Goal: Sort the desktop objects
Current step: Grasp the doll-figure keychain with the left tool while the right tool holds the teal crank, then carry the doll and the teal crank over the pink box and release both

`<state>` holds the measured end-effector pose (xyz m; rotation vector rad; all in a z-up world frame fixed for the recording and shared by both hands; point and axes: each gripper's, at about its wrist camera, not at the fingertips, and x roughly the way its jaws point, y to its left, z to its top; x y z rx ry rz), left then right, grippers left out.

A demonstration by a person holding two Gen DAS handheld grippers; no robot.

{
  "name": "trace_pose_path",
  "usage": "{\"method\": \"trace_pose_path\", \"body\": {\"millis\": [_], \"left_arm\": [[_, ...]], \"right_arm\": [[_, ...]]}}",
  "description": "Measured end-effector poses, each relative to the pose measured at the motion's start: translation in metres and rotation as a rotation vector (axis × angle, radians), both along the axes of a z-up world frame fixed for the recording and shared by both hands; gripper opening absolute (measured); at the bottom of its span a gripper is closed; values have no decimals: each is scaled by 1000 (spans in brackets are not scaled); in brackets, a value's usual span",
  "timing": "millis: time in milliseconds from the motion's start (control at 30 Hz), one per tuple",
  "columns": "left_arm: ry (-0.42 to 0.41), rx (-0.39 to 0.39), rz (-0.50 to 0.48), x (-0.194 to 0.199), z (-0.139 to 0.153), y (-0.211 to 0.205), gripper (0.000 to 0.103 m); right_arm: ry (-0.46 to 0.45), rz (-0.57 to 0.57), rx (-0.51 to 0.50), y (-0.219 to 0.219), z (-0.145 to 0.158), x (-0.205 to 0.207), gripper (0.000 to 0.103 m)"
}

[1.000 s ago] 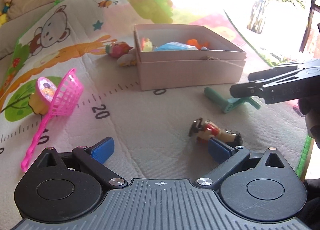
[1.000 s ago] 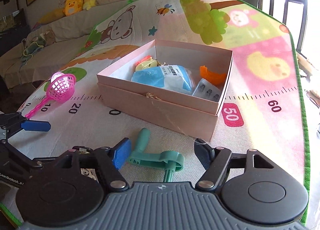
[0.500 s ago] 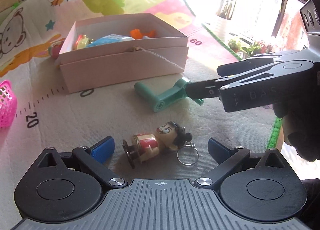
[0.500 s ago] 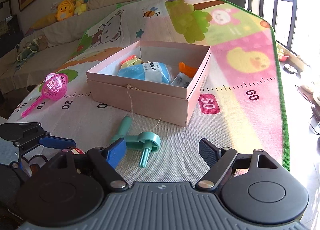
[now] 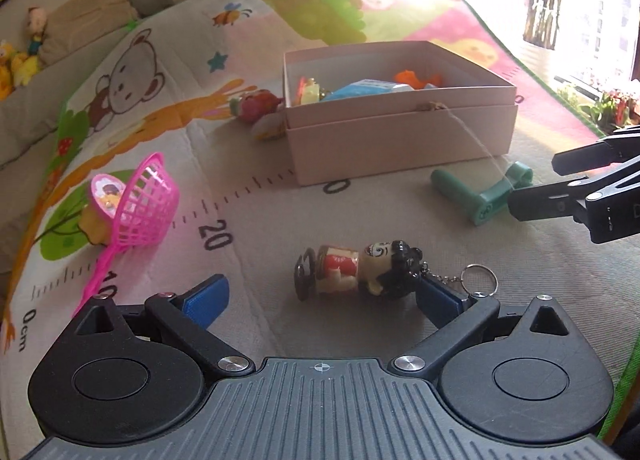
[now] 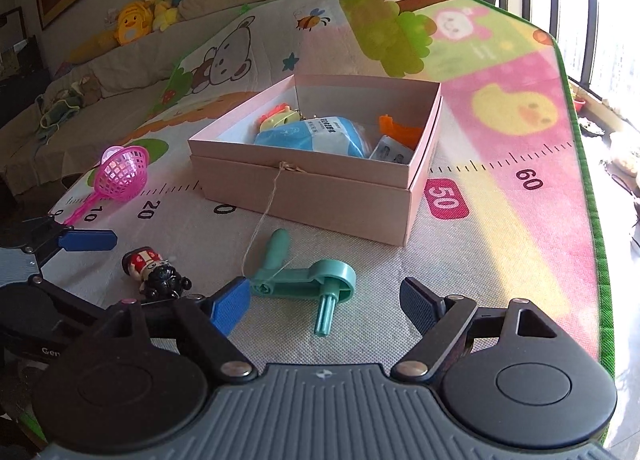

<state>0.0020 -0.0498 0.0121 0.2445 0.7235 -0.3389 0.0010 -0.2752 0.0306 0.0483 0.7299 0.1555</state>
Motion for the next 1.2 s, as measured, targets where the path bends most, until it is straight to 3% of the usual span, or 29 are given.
{"method": "trace_pose_path", "body": {"millis": [133, 400, 433, 467, 567, 667, 900, 967, 1000, 1133, 1200], "left_arm": [[37, -98, -62, -3, 5, 8, 102], [41, -85, -9, 13, 1, -17, 101], [46, -88, -5, 14, 1, -17, 96], [54, -88, -2, 15, 0, -16, 83], [40, -85, 1, 12, 0, -11, 73], [20, -73, 1, 3, 2, -3, 73], [14, -46, 45, -9, 3, 20, 73], [20, -52, 55, -7, 1, 20, 77], [21, -55, 62, -6, 0, 20, 79], [23, -82, 66, -2, -1, 21, 80], [23, -98, 60, -3, -1, 23, 74]], "right_arm": [[9, 24, -21, 8, -3, -1, 85], [43, 13, -105, -10, -7, -24, 88], [40, 0, -99, -14, -6, -27, 88], [35, -14, -86, -17, -3, -28, 88], [24, -37, -23, -18, 4, -26, 88], [15, -61, 11, -2, 2, -11, 88], [20, -56, -92, 43, -14, 27, 87], [30, -65, -88, 45, -16, 32, 81], [41, -65, -82, 43, -18, 33, 72], [67, -45, -90, 46, -19, 31, 71], [87, -19, -96, 49, -17, 29, 71]]}}
